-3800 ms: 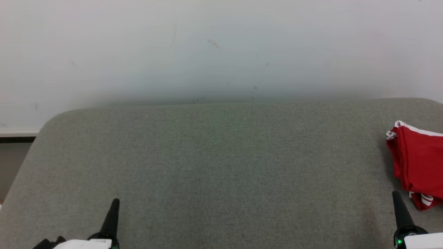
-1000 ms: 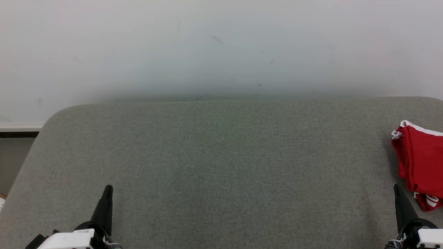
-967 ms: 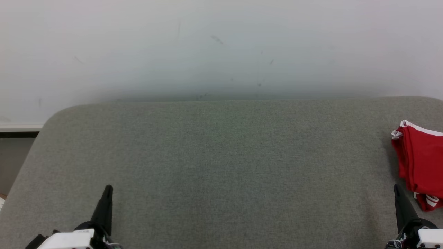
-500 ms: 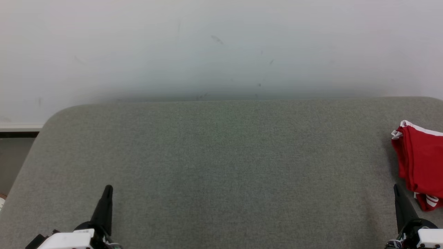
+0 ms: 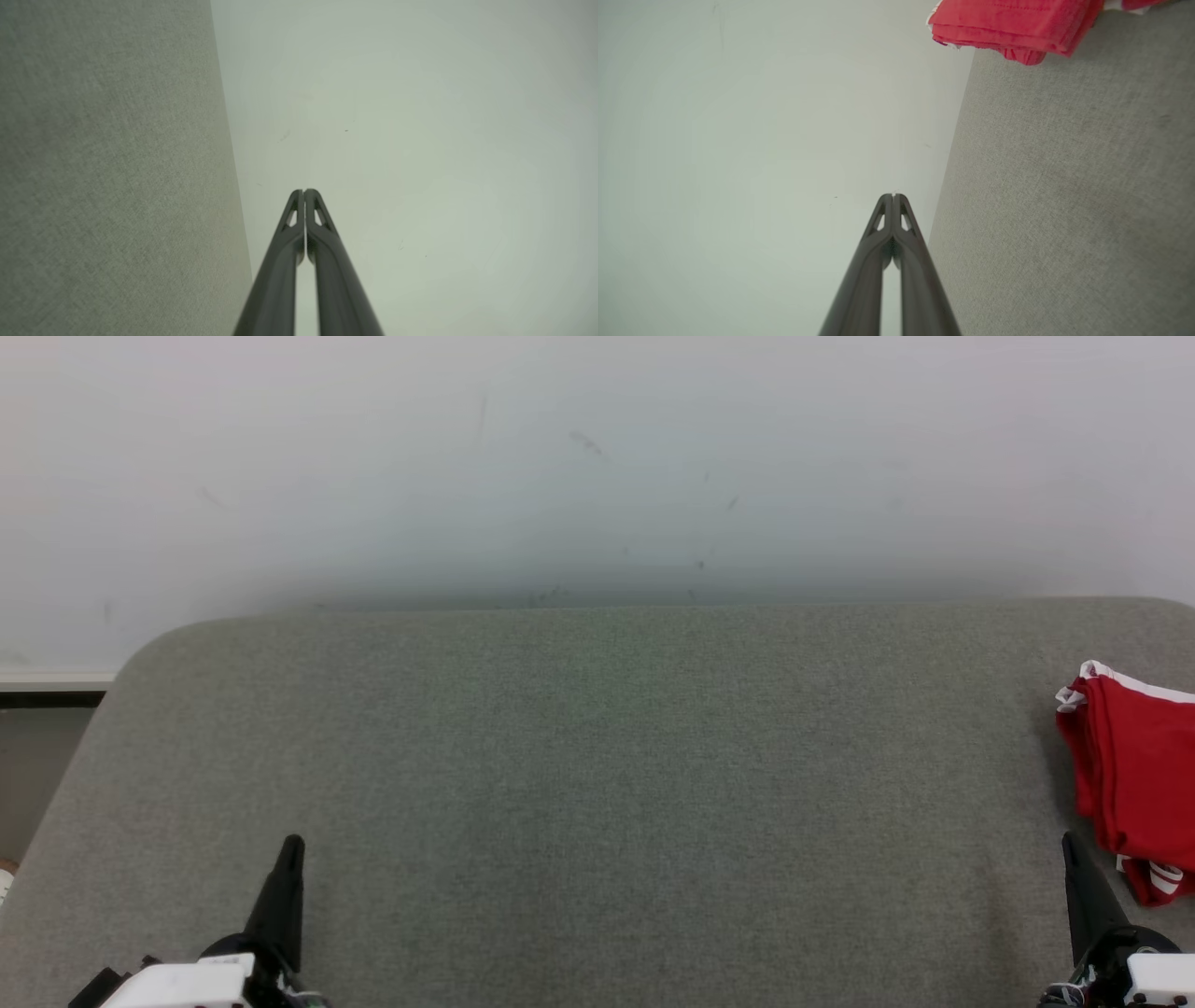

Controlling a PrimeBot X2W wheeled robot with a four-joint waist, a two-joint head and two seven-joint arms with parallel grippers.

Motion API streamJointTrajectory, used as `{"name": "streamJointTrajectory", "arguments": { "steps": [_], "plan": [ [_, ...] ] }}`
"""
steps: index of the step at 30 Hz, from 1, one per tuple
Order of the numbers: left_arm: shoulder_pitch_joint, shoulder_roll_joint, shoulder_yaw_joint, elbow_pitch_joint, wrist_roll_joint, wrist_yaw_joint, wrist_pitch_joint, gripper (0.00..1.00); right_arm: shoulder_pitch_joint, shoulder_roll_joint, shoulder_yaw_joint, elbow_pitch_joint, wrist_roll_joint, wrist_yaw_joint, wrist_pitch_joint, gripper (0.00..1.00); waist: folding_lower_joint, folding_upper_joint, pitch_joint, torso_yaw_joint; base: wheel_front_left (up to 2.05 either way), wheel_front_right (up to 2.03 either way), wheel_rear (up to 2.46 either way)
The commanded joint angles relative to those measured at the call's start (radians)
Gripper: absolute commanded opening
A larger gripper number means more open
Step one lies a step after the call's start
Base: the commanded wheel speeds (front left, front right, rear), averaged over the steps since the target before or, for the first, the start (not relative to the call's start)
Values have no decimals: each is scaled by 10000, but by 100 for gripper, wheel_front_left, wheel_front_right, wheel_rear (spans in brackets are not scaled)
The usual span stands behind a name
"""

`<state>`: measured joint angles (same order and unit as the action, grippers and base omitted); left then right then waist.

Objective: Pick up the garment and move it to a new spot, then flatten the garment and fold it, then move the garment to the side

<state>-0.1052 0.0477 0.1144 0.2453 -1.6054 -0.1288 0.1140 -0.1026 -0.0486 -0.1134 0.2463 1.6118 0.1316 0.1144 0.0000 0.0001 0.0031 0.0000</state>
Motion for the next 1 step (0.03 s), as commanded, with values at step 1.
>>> {"name": "streamJointTrajectory", "arguments": {
  "steps": [1],
  "plan": [
    [-88, 54, 33, 0, -125, -58, 45, 0, -119, -17, -34, -38, 23, -17, 28, 0, 0, -1, 0, 0, 0, 0, 0]
  ]
}}
